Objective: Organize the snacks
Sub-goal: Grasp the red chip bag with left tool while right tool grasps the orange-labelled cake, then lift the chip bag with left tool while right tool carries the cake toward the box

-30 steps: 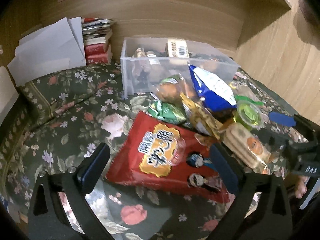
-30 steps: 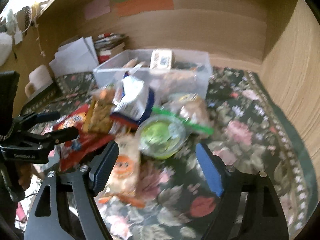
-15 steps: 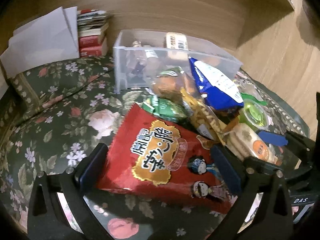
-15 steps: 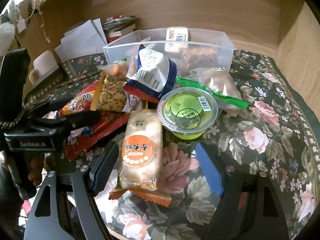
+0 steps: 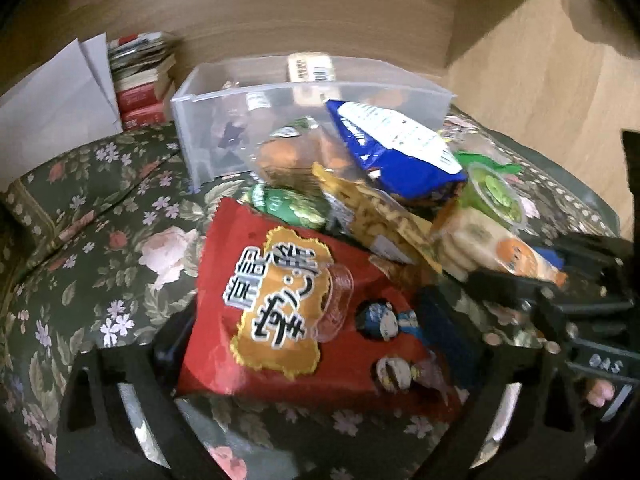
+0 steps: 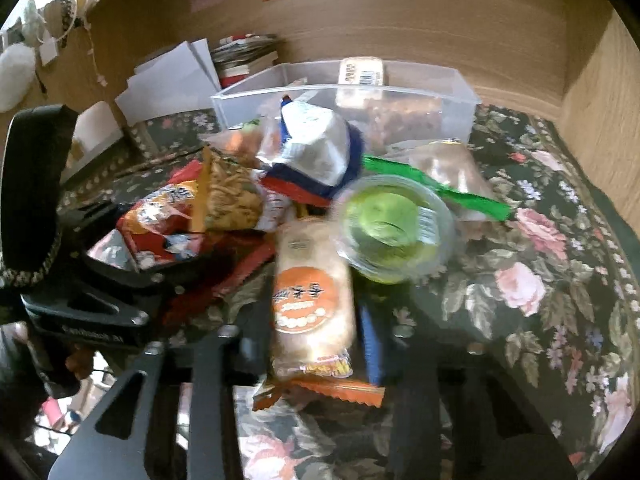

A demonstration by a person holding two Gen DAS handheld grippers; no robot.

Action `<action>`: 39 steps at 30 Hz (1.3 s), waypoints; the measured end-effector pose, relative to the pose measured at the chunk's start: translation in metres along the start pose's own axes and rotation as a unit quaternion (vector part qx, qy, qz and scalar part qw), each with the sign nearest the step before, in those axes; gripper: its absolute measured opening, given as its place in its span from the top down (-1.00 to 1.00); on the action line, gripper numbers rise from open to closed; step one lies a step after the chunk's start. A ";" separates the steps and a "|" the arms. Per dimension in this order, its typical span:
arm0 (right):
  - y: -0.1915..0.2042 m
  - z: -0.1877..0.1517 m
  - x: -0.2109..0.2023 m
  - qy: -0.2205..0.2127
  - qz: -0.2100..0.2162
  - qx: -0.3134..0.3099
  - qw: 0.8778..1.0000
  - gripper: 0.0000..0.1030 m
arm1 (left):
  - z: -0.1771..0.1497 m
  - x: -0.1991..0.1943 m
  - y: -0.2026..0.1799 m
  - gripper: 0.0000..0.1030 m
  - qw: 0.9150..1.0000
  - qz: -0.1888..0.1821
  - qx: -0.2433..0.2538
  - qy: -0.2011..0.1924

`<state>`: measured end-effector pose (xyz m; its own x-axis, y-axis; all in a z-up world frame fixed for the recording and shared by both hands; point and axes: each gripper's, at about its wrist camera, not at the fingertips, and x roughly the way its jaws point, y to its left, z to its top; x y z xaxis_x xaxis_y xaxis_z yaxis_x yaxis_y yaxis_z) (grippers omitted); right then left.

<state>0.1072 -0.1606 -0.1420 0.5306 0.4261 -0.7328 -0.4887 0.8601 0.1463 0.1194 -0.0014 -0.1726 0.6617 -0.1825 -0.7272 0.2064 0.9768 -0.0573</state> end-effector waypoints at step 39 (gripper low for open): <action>-0.014 0.092 -0.061 -0.150 -0.063 -0.014 0.987 0.43 | 0.095 -0.092 0.035 -0.36 0.987 0.020 -0.036 -0.153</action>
<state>0.1455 -0.1730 -0.0387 0.7667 0.3844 -0.5143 -0.4234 0.9048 0.0451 0.1343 0.0392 -0.0423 0.8571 -0.1574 -0.4905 0.1310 0.9875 -0.0881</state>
